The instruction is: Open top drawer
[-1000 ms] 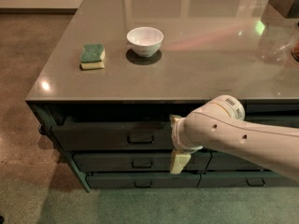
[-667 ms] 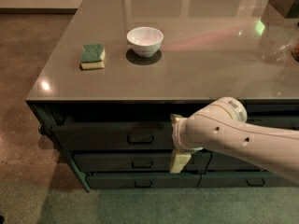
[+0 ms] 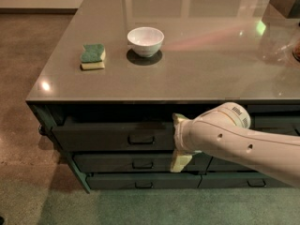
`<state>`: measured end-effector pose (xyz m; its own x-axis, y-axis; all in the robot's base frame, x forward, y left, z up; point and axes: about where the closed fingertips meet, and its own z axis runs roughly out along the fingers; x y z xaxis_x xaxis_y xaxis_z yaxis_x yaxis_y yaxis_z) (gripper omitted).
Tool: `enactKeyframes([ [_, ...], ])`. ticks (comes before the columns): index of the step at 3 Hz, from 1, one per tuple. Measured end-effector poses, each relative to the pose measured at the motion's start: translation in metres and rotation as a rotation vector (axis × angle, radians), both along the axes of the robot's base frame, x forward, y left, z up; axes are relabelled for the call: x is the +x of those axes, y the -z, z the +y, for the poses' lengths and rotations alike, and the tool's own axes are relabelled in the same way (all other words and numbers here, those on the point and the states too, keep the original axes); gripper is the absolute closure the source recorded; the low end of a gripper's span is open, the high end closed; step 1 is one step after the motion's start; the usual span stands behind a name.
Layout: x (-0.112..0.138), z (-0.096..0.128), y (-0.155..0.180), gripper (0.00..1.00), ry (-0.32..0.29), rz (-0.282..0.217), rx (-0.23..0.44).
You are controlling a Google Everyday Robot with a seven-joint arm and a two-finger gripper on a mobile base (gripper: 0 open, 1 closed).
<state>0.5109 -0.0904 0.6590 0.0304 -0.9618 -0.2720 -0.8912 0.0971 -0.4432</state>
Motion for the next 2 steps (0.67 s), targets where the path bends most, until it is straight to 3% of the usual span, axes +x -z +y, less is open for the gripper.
enactKeyframes([
  [1, 0.005, 0.001, 0.012, 0.00, 0.000, 0.021, -0.004],
  [2, 0.014, 0.007, 0.047, 0.00, -0.018, 0.084, -0.010],
])
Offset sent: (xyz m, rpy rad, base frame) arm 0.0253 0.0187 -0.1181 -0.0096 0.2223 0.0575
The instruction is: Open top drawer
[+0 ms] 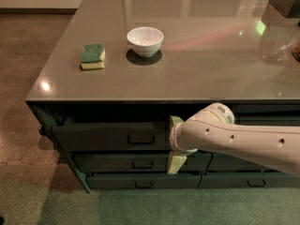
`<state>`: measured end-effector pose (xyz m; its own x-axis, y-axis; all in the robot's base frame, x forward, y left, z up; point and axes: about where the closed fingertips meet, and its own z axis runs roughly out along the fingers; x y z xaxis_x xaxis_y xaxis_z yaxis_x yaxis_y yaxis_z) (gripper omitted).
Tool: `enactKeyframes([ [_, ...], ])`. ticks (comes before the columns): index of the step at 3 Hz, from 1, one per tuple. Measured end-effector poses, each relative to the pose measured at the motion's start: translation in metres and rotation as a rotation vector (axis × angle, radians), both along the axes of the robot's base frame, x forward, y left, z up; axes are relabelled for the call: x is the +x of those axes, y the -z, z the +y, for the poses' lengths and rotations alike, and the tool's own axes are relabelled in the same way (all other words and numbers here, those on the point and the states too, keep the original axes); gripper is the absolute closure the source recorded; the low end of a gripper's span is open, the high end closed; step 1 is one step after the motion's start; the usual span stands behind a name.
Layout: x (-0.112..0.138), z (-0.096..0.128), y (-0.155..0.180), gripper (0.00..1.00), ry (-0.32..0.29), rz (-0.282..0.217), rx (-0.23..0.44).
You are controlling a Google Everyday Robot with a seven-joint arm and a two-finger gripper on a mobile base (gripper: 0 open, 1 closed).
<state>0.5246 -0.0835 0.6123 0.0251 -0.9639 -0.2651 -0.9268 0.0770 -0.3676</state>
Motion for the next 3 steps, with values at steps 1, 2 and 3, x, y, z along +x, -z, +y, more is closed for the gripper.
enactKeyframes([
  [1, 0.000, 0.002, 0.003, 0.00, -0.002, 0.013, 0.002],
  [2, -0.007, -0.004, 0.003, 0.00, 0.007, 0.034, -0.002],
  [3, -0.020, -0.013, -0.001, 0.00, 0.015, 0.072, 0.000],
])
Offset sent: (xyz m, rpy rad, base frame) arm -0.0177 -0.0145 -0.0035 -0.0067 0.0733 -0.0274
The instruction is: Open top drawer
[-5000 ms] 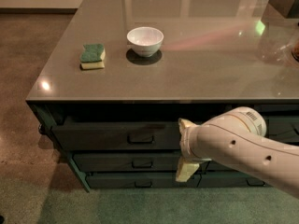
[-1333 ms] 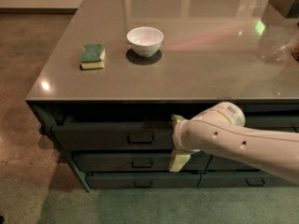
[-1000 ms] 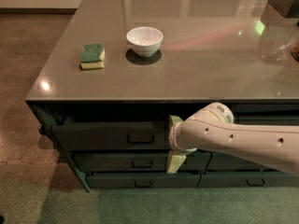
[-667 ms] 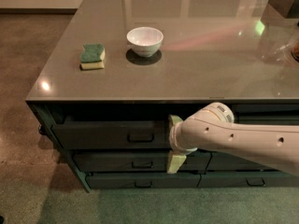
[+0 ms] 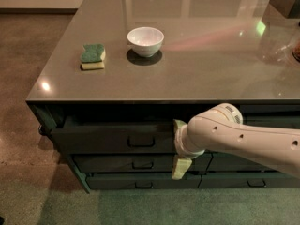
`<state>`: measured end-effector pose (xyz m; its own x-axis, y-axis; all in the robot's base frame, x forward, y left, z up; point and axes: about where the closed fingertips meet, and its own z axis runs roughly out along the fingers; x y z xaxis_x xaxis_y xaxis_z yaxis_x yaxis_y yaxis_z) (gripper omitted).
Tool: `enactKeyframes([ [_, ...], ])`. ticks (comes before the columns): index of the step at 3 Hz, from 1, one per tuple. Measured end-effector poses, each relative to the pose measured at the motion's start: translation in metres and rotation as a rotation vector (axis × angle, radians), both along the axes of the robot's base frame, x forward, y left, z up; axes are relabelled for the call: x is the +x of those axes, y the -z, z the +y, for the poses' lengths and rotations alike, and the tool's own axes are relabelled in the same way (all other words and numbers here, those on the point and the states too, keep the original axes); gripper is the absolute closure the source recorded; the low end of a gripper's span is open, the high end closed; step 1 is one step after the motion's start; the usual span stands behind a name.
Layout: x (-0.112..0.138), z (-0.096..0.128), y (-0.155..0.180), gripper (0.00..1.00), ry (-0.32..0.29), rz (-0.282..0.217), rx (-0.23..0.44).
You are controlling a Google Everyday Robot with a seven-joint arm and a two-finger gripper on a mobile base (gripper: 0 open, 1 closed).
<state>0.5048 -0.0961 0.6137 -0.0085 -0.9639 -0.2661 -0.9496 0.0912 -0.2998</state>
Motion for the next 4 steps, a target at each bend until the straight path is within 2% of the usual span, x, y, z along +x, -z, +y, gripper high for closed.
enactKeyframes([
  [1, 0.000, 0.000, 0.000, 0.00, 0.000, 0.000, 0.000],
  [2, -0.018, 0.001, -0.004, 0.00, 0.022, 0.024, 0.009],
  [3, -0.018, 0.001, -0.004, 0.00, 0.022, 0.024, 0.009],
  [4, -0.028, 0.000, -0.004, 0.00, 0.040, 0.063, 0.001],
])
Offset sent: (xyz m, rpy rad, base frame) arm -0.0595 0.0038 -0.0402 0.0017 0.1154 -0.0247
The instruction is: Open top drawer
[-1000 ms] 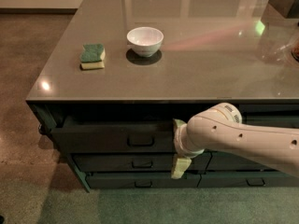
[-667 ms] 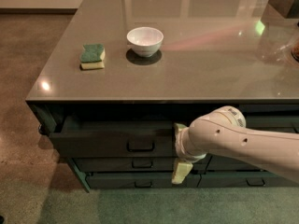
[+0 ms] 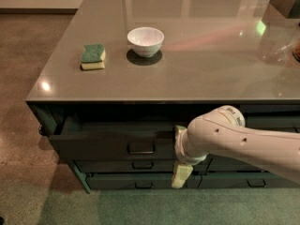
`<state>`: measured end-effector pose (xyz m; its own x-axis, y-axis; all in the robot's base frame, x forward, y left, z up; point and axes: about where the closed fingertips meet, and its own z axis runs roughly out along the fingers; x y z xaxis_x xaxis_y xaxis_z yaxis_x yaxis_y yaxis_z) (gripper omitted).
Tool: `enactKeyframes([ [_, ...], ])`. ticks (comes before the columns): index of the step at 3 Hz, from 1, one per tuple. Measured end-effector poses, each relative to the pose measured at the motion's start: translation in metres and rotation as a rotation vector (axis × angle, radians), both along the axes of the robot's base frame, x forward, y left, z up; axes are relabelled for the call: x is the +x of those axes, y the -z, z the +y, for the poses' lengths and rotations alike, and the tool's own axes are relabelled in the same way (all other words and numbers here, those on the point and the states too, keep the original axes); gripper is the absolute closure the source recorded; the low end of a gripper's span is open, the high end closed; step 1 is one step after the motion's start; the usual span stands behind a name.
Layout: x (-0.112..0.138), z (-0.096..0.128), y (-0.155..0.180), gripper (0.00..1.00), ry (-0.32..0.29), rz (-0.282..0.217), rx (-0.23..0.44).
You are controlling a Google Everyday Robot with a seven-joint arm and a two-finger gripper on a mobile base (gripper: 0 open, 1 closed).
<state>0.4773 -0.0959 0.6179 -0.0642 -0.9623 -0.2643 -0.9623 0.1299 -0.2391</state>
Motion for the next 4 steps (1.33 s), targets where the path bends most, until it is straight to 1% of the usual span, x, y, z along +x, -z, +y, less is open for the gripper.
enactKeyframes([
  [1, -0.018, 0.000, 0.000, 0.00, 0.023, 0.048, -0.006],
  [2, -0.049, 0.000, -0.001, 0.00, 0.063, 0.107, 0.001],
  [3, -0.049, 0.000, -0.001, 0.00, 0.063, 0.107, 0.001],
  [4, -0.057, 0.000, 0.003, 0.00, 0.064, 0.105, -0.003],
])
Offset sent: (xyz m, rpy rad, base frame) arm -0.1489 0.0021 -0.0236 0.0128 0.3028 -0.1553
